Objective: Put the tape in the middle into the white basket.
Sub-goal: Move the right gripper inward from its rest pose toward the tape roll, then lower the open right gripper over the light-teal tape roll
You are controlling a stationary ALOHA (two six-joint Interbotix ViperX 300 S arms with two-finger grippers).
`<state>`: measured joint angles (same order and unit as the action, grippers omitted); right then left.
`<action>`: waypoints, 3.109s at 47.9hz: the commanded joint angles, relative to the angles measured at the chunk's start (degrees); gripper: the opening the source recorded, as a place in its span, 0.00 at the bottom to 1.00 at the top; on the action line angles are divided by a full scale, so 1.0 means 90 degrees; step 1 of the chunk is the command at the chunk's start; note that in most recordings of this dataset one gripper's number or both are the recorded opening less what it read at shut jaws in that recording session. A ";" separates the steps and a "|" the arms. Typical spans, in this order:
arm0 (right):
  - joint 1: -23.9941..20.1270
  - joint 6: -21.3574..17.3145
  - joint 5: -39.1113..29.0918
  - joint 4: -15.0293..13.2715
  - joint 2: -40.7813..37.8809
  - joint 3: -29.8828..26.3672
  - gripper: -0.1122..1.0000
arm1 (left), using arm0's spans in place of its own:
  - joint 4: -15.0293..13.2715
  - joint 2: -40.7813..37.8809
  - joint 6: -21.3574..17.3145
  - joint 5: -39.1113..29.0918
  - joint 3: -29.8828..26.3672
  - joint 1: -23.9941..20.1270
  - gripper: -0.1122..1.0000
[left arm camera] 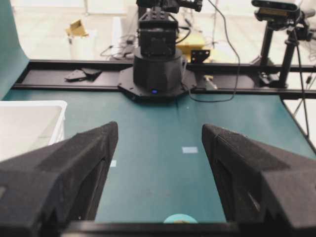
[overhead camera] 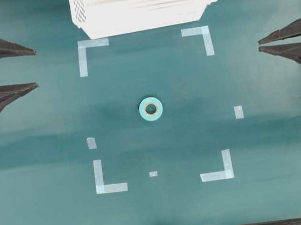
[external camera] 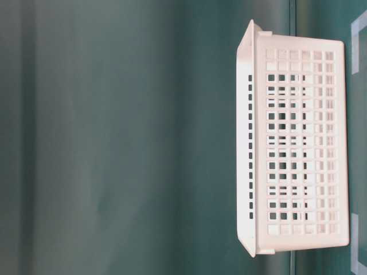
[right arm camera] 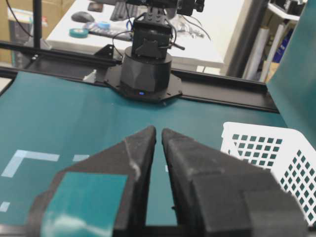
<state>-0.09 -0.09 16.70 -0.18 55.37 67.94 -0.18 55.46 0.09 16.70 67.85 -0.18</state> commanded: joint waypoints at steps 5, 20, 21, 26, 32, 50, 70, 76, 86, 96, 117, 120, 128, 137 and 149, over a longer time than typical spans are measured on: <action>0.0010 -0.0059 0.0059 -0.0010 -0.0039 0.0088 0.21 | -0.0166 0.0234 0.0020 0.0068 0.0176 0.0127 0.21; 0.0049 -0.0059 0.0117 -0.0010 -0.0078 0.0195 0.10 | -0.0166 0.0742 -0.0020 -0.0342 0.0449 0.0117 0.00; 0.0049 -0.0059 0.0137 -0.0010 -0.0088 0.0195 0.10 | -0.0166 0.0781 -0.0020 -0.0400 0.0469 0.0127 0.00; 0.0098 -0.0059 0.0176 -0.0010 -0.0137 0.0205 0.10 | -0.0156 0.0918 0.0010 -0.0713 0.0566 0.0117 0.00; 0.0215 -0.0059 0.0244 -0.0010 -0.0205 0.0244 0.16 | -0.0166 0.1035 -0.0029 -0.0928 0.0664 0.0127 0.00; 0.0293 -0.0088 0.0322 -0.0010 -0.0586 0.0234 0.98 | -0.0166 0.1465 -0.0039 -0.1221 0.0986 0.0127 0.00; 0.0293 -0.0469 0.0488 -0.0010 -0.1709 -0.0137 1.00 | -0.0156 0.1943 -0.0049 -0.1816 0.1602 0.0127 0.00; 0.0293 -0.0479 0.0566 -0.0010 -0.2090 -0.0264 1.00 | -0.0156 0.2041 -0.0049 -0.1816 0.1709 0.0127 0.00; 0.0264 -0.0488 0.0615 -0.0010 -0.2744 -0.0566 1.00 | -0.0156 0.2129 -0.0049 -0.1885 0.1895 0.0117 0.00; 0.0195 -0.0498 0.0615 -0.0010 -0.3291 -0.0898 1.00 | -0.0156 0.2217 -0.0020 -0.1982 0.2021 0.0127 0.00; 0.0010 -0.0703 0.0938 -0.0010 -0.4463 -0.1406 1.00 | -0.0156 0.2422 0.0010 -0.1973 0.2217 0.0068 0.00; -0.0020 -0.0762 0.0986 -0.0010 -0.4629 -0.1484 1.00 | -0.0156 0.2422 0.0010 -0.1953 0.2236 0.0059 0.00; -0.0068 -0.0977 0.1152 -0.0010 -0.4961 -0.1621 1.00 | -0.0156 0.2422 0.0010 -0.1943 0.2266 0.0059 0.00; -0.0127 -0.1064 0.1270 -0.0010 -0.5342 -0.1729 1.00 | -0.0156 0.2422 0.0000 -0.1934 0.2275 0.0029 0.00; -0.0176 -0.1094 0.1260 -0.0010 -0.5801 -0.1963 1.00 | -0.0156 0.2422 0.0000 -0.1934 0.2285 -0.0029 0.00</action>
<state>-1.23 -9.84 27.51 -0.18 3.60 52.03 -1.49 77.70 0.18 -1.23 89.03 0.00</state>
